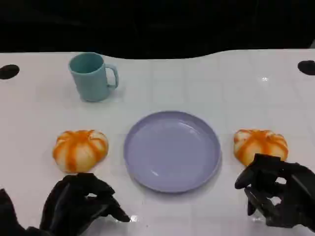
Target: Grasp the bread from the table and place it into the plate.
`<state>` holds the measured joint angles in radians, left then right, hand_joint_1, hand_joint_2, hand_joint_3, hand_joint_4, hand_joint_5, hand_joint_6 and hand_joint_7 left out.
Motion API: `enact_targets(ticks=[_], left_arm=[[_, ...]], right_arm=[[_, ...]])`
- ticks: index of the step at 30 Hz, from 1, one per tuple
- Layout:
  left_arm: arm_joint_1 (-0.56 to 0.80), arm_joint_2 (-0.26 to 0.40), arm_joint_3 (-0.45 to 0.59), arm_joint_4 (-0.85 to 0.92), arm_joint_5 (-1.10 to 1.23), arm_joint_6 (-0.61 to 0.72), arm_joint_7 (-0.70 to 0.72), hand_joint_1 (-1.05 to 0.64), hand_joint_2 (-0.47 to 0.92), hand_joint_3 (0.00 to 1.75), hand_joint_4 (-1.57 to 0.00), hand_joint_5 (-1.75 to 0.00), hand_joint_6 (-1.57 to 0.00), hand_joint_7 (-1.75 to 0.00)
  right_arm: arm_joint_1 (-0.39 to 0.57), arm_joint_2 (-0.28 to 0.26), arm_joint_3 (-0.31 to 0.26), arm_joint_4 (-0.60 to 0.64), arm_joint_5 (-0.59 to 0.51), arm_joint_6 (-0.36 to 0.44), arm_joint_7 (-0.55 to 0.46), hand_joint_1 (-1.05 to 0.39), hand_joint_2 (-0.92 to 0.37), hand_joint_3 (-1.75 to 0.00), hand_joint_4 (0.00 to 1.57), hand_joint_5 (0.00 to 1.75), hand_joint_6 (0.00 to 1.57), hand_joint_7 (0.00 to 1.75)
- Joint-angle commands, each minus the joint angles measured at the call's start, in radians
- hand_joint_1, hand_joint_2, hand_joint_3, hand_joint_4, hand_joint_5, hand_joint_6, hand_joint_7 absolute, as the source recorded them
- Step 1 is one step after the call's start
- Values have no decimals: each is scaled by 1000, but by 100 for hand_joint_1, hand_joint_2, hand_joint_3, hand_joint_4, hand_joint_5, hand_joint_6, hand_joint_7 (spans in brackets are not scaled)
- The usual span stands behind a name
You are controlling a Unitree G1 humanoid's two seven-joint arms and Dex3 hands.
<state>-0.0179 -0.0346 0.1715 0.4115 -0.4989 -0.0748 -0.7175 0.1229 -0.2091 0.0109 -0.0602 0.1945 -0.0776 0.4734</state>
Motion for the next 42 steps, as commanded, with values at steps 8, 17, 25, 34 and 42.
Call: enact_targets(ticks=[8, 17, 25, 34, 42], left_arm=[[1, 16, 9, -8, -1, 6, 4, -96, 56, 0, -157, -49, -157, -21], [0, 16, 7, -6, 1, 6, 4, -97, 56, 0, -157, -49, -157, -22], [1, 15, 8, -8, -1, 8, 1, -97, 56, 0, -157, -49, -157, -22], [1, 16, 8, -6, 3, -1, 3, -98, 57, 1, -157, -48, -157, -21], [0, 15, 8, -6, -2, 9, 3, -98, 56, 0, -157, -49, -157, -22]], right_arm=[[-7, -3, -8, 6, 8, -5, -1, -15, -66, -89, 67, 168, 70, 121], [-7, -5, -8, 2, 10, 3, 0, -14, -65, -89, 67, 168, 70, 121], [-8, -4, -9, 5, 13, 2, 3, -14, -65, -89, 67, 170, 69, 121], [-12, -1, -12, 17, 7, -36, 2, -14, -65, -88, 67, 167, 70, 120], [-30, 7, -24, 38, 4, -95, -11, -13, -64, -90, 67, 150, 73, 108]])
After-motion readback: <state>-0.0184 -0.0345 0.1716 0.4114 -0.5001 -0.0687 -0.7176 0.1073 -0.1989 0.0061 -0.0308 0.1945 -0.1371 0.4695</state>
